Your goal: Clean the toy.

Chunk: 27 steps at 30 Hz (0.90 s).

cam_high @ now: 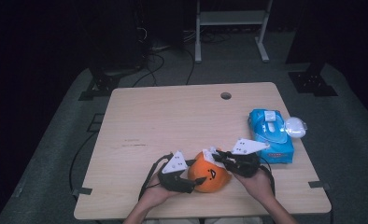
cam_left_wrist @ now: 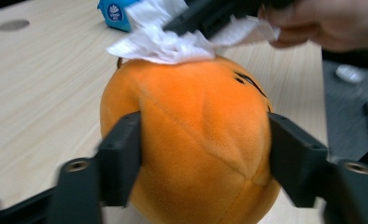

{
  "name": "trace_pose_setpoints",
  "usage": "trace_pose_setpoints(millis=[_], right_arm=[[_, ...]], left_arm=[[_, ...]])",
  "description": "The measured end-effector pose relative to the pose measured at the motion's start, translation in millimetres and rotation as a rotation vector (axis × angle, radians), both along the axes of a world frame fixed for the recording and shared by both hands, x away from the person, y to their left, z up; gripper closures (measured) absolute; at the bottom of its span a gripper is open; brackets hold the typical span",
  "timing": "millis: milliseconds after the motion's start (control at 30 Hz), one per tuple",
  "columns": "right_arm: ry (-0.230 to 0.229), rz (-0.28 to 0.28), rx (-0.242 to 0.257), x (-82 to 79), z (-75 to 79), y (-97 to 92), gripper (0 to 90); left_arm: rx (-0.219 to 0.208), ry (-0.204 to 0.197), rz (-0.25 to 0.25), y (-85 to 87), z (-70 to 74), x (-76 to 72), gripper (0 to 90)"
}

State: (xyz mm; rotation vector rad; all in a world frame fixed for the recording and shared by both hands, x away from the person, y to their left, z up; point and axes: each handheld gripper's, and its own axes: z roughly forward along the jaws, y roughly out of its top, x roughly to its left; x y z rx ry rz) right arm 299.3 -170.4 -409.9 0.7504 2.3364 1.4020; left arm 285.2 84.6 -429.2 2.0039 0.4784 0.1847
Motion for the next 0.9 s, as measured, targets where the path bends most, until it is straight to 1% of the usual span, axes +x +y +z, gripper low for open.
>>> trace_pose_setpoints(millis=[67, 133, 200, 267, 300, 333, 367, 400, 467, 500, 533, 567, 633, 667, 700, 733, 767, 833, 867, 900], right_arm=[[-0.009, 0.001, -0.014, -1.8, 0.7, 1.6, 81.9], [0.004, 0.01, -0.004, -4.0, 0.2, 2.2, 81.9], [0.011, 0.02, 0.02, -6.7, 2.2, 2.7, 81.9], [0.003, 0.045, 0.036, -11.8, 6.4, 7.6, 81.9], [-0.005, 0.062, 0.039, -15.2, 8.8, 11.8, 81.8], [-0.015, 0.08, 0.037, -19.0, 11.0, 17.1, 81.8], [-0.02, 0.086, 0.031, -20.4, 12.0, 19.4, 81.9], [-0.028, 0.09, 0.022, -19.9, 12.7, 20.8, 81.9], [-0.018, 0.07, 0.037, -13.8, 11.5, 15.5, 81.9], [-0.013, 0.056, 0.035, -9.5, 10.0, 10.9, 81.9], [-0.012, 0.025, 0.018, -3.7, 7.0, 4.5, 81.9], [-0.005, 0.011, 0.009, 0.3, 4.6, 0.2, 81.9], [0.04, -0.007, 0.019, 6.5, 0.0, -9.9, 81.9], [0.046, -0.006, 0.017, 6.6, -0.3, -11.8, 81.9], [0.038, -0.007, 0.006, 5.2, 0.3, -11.6, 81.9], [0.036, -0.008, -0.001, 3.3, 0.8, -10.6, 81.9], [0.034, -0.005, 0.001, 1.9, 0.6, -9.3, 81.9], [0.048, 0.014, 0.027, -1.3, 1.3, -6.4, 81.9], [0.047, 0.029, 0.039, -3.6, 2.8, -3.5, 81.9], [0.046, 0.043, 0.05, -5.5, 4.4, -0.8, 81.9]], left_arm=[[-0.021, 0.043, 0.019, -1.8, 0.0, 1.5, 19.6], [-0.02, 0.053, 0.028, -1.6, -0.2, 1.5, 19.8], [-0.01, 0.035, 0.03, -1.6, 0.2, 0.2, 28.9], [0.02, -0.017, 0.019, -4.1, 1.8, -3.8, 36.5], [0.04, -0.042, 0.004, -6.1, 2.9, -6.6, 38.6], [0.048, -0.057, -0.001, -7.3, 3.1, -8.1, 39.8], [0.065, -0.076, -0.006, -8.0, 3.4, -10.2, 40.9], [0.073, -0.086, -0.012, -7.6, 3.5, -10.7, 42.0], [0.08, -0.095, -0.022, -6.4, 2.7, -11.1, 42.8], [0.08, -0.093, -0.024, -5.9, 2.2, -11.2, 42.8], [0.081, -0.09, -0.025, -5.8, 2.3, -11.0, 42.8], [0.08, -0.089, -0.025, -6.4, 2.6, -10.6, 42.8], [0.072, -0.08, -0.024, -8.0, 3.4, -9.8, 41.0], [0.055, -0.057, -0.017, -8.5, 4.0, -8.8, 36.9], [0.032, -0.031, -0.005, -9.0, 4.3, -7.6, 29.9], [0.012, -0.001, 0.007, -9.6, 4.4, -6.4, 24.7], [-0.002, 0.027, 0.019, -9.9, 4.4, -5.1, 21.4], [-0.02, 0.062, 0.05, -9.7, 4.1, -3.2, 20.8], [-0.018, 0.063, 0.053, -9.2, 4.2, -2.9, 23.1], [-0.008, 0.044, 0.058, -9.3, 4.2, -3.7, 27.3]])
